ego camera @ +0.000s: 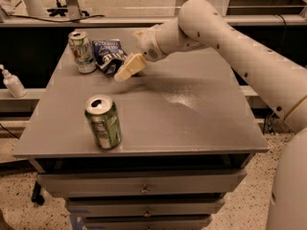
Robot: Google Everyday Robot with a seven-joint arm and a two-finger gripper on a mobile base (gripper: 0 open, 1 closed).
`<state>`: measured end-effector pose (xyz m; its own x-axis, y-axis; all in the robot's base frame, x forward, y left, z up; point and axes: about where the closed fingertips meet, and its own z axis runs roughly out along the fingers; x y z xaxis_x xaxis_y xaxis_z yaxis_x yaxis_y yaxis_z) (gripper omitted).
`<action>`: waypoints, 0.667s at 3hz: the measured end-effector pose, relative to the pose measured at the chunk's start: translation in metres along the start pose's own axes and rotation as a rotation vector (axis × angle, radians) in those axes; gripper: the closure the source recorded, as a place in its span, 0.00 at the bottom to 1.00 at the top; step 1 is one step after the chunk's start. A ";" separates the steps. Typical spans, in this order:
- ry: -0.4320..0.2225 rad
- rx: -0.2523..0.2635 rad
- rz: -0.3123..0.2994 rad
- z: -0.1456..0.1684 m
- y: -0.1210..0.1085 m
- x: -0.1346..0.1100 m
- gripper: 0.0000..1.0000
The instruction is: Move blue chip bag near 7up can
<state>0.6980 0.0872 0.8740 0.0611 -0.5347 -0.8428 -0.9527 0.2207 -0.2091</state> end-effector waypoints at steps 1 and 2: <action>-0.029 -0.007 0.001 -0.025 -0.007 -0.003 0.00; -0.040 -0.014 -0.033 -0.065 -0.020 0.001 0.00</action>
Offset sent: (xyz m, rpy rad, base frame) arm -0.0004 -0.1173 0.0687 0.0151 -0.0749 0.0784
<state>0.6979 0.0294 0.9096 0.1040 -0.5082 -0.8550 -0.9540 0.1922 -0.2302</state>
